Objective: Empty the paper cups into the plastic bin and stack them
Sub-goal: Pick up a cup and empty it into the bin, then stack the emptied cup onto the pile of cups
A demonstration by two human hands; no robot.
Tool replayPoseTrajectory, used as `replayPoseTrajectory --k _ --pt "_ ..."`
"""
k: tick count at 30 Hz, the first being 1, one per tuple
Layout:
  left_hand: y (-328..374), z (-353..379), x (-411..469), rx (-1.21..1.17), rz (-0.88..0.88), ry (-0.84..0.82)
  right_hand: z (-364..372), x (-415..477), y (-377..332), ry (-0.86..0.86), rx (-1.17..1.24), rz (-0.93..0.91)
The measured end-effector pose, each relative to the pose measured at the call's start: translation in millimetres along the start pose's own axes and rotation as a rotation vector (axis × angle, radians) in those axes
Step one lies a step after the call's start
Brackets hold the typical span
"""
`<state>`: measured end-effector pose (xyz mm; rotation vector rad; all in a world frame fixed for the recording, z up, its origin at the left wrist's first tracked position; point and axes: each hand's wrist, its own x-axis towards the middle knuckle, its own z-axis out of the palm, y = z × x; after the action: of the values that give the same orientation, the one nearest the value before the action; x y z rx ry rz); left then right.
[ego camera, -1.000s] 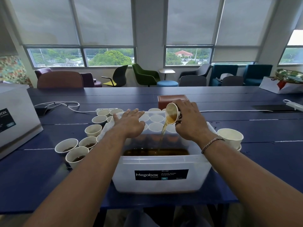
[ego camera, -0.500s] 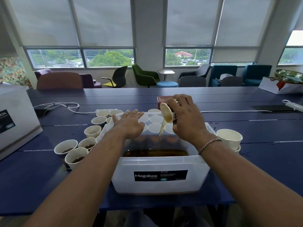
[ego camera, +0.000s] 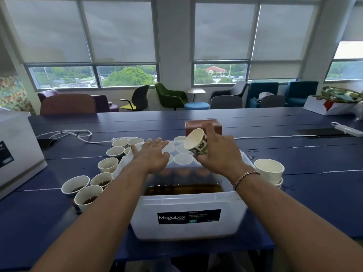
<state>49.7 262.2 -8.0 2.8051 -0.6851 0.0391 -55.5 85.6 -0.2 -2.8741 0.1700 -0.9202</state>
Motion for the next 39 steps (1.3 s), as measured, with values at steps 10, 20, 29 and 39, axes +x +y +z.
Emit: replayPoseTrajectory --k 10,20,29,39 --pt "107.5 -32.7 -10.6 -0.808 0.262 0.112 -47.4 7.5 34.0 -0.023 0.234 0.168" --pt "204.0 -8.2 -10.5 -0.812 0.367 0.007 -86.5 -31.9 112.9 0.023 0.329 0.418" --pt "207.1 14.0 3.3 -0.622 0.384 -0.046 -78.2 -55.5 130.2 -0.152 0.402 0.487" --pt "209.2 23.4 32.8 -0.59 0.409 -0.095 -68.6 -46.9 143.6 -0.329 0.405 0.466"
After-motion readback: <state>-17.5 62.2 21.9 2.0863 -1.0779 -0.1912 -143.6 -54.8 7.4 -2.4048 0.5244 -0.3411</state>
